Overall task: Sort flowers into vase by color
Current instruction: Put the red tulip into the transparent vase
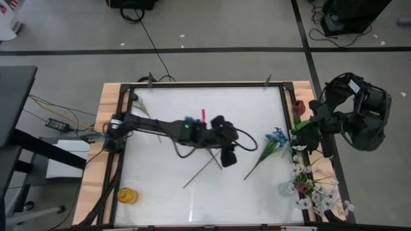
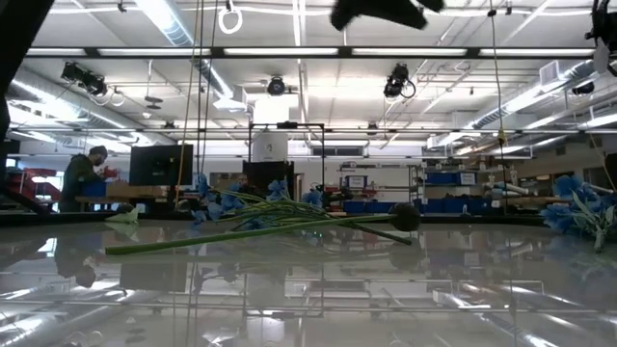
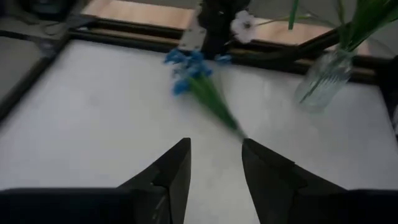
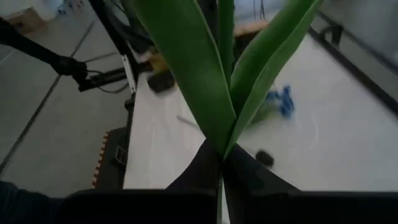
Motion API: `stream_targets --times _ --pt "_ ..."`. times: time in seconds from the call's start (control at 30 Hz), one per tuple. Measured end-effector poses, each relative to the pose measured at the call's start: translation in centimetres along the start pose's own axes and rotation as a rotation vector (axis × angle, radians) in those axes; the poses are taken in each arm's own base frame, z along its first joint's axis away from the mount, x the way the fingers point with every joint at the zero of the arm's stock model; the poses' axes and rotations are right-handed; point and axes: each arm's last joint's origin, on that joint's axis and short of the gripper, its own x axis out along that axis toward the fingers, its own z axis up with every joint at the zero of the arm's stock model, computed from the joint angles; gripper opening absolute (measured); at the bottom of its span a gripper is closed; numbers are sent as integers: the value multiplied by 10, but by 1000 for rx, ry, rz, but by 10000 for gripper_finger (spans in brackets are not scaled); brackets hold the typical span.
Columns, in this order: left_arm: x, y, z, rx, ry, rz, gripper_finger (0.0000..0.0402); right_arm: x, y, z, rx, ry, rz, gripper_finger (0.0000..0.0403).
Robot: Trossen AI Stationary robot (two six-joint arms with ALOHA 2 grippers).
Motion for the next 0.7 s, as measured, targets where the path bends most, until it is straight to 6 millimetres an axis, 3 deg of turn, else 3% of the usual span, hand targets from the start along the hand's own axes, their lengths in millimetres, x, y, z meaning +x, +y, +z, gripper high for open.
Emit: stream_targets --times 0.13,0.3,0.53,0.7 --pt "-41 10 -5 -22 15 61 148 -5 -8 -1 11 107 71 12" --pt "-90 26 -34 -128 -9 146 148 -10 -17 -3 8 222 155 12" --pt "-123 44 -80 -285 -151 102 148 -12 -17 -6 -12 331 216 12" --pt "-139 53 -97 -305 -192 116 148 -11 -16 1 -29 151 166 12"
